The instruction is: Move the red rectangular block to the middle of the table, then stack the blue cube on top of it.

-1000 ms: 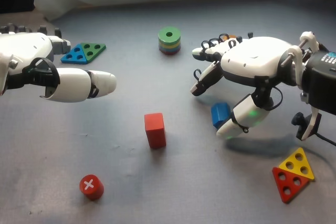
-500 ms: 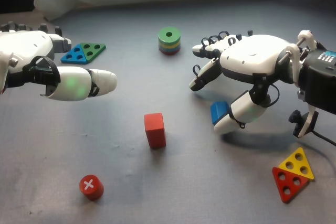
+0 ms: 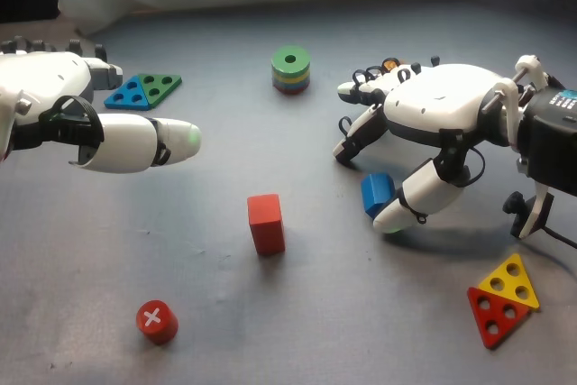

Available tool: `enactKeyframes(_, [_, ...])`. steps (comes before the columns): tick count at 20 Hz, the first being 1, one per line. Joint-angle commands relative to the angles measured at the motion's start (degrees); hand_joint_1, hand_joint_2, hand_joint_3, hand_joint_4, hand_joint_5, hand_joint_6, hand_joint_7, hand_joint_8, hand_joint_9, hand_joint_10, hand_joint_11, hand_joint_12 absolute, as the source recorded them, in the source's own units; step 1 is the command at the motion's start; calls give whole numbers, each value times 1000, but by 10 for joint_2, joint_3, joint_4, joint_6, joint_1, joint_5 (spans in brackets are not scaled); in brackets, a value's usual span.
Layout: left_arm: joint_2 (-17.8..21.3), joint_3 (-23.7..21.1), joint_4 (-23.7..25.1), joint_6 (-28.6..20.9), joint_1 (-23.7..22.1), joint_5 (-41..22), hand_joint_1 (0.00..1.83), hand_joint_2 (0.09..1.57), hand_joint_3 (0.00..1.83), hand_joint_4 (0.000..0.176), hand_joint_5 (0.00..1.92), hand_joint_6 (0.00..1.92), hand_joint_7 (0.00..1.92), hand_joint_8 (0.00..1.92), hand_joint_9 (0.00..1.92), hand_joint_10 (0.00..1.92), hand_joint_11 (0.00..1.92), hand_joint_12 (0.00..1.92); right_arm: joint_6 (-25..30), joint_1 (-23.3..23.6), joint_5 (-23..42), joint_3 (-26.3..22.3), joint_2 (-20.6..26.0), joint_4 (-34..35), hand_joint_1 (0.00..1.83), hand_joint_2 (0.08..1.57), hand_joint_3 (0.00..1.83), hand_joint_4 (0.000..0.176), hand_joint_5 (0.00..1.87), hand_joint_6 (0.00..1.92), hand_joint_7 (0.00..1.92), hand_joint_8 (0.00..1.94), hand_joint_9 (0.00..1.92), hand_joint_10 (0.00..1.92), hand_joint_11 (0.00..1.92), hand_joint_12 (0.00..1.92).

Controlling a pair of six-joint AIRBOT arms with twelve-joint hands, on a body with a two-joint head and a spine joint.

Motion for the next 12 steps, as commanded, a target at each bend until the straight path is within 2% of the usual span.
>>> enactKeyframes(1, [7,1,37,2,-7,-25,137,980,0,0,281,2,255,4,201,5,0,440,2,2,57,1,6,-2,814,752,0,86,682,4,0,0,0,0,0,318])
enactKeyframes(3, [7,1,37,3,-7,-25,135,982,1,0,284,3,259,4,202,5,0,432,2,2,57,1,6,-2,822,775,2,80,719,3,0,0,0,0,0,265])
enactKeyframes(5, [7,1,37,3,-7,-25,142,981,0,0,287,2,265,5,210,5,0,443,2,2,55,1,6,-2,886,787,1,65,794,6,0,0,0,0,0,50])
enactKeyframes(6, [7,0,37,4,-7,-25,136,982,0,0,284,1,261,2,207,3,0,446,2,2,54,1,6,-2,905,786,0,60,831,15,0,0,0,0,0,9])
enactKeyframes(8, [7,-1,36,5,-7,-25,128,984,1,0,278,0,259,1,207,3,0,451,2,2,53,1,6,-4,918,794,4,68,821,7,0,0,0,0,0,0])
enactKeyframes(9, [7,-1,36,5,-7,-25,128,983,1,0,282,2,266,4,214,5,0,453,2,2,53,1,6,-6,910,788,0,84,819,6,0,0,0,0,0,0])
enactKeyframes(10, [7,-1,36,6,-7,-25,136,980,0,0,285,2,269,3,217,5,0,462,2,2,54,1,6,-7,909,798,5,88,831,10,0,0,0,0,0,0])
enactKeyframes(11, [7,-1,36,6,-7,-25,139,983,1,0,286,2,269,3,218,5,0,465,2,2,54,1,6,-7,930,810,8,70,897,32,0,0,0,0,0,0])
enactKeyframes(12, [7,-1,36,6,-7,-25,140,985,2,0,283,1,267,2,216,4,0,466,2,2,55,1,6,-8,934,819,10,71,915,33,0,0,0,0,0,0])
